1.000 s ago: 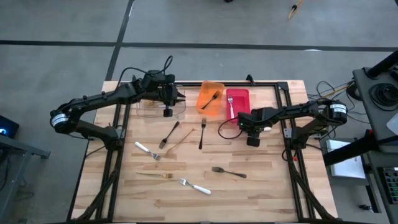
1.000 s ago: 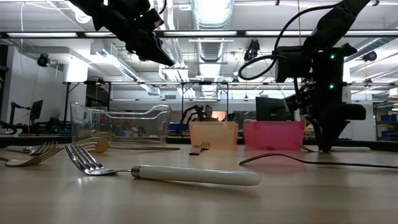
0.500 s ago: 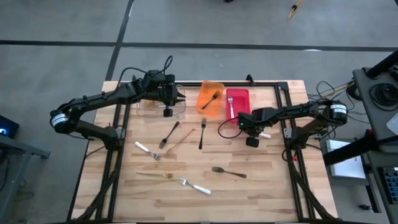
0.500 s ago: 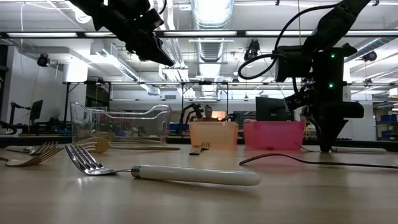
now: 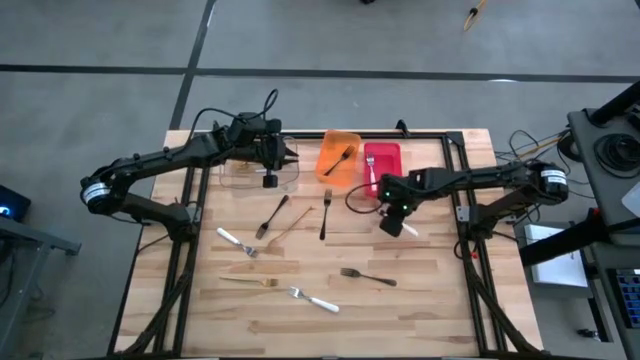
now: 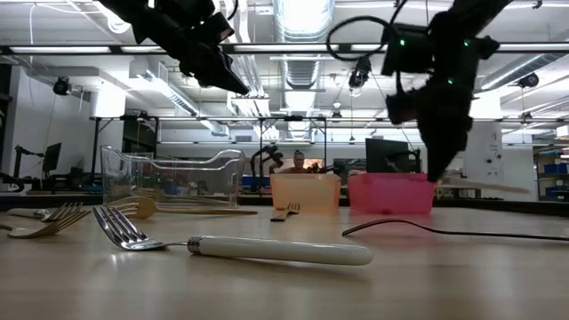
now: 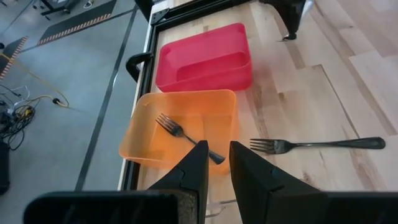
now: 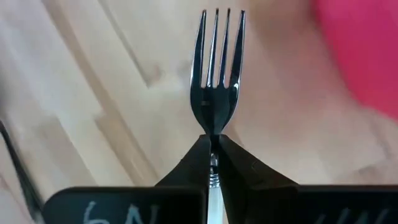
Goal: Sort silverware by color (type)
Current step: Put the white fork into the red bin
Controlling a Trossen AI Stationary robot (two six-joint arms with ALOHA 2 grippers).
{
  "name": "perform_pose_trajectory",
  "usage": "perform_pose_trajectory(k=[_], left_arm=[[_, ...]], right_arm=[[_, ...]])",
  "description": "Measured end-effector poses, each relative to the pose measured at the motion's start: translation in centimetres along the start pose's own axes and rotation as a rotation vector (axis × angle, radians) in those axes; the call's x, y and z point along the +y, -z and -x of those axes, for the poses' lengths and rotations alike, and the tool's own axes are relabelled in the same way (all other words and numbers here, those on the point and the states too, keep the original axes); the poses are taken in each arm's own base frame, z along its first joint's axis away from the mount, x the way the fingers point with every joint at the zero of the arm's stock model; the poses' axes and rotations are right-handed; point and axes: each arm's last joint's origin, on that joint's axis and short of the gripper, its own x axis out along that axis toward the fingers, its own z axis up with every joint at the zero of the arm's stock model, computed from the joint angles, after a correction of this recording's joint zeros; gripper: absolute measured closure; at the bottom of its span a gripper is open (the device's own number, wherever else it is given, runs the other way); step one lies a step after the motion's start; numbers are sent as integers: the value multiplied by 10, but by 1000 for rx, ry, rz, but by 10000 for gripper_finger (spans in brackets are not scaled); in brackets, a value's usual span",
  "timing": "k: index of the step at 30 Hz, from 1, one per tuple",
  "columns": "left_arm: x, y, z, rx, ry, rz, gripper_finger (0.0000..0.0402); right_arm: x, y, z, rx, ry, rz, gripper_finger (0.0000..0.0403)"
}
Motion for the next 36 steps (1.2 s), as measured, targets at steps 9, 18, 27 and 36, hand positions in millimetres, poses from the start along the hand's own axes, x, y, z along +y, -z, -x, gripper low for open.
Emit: perform_pose_trajectory(k=[9,18,27,36], left_arm=[[1,-1,0,-4,-9,-14,354],[6,2,1,106,-175,-28,354],[4,5,0,128,-165,15,354],[5,4,0,112,-173,28,354]], right_arm=[[23,-53,35,-183,-11,-86,394],[18,-112,77,-288,-40,-448,394],[-13,-130,96,-174,41,-676,394],[-46,-124,102,-103,94,-849,394]])
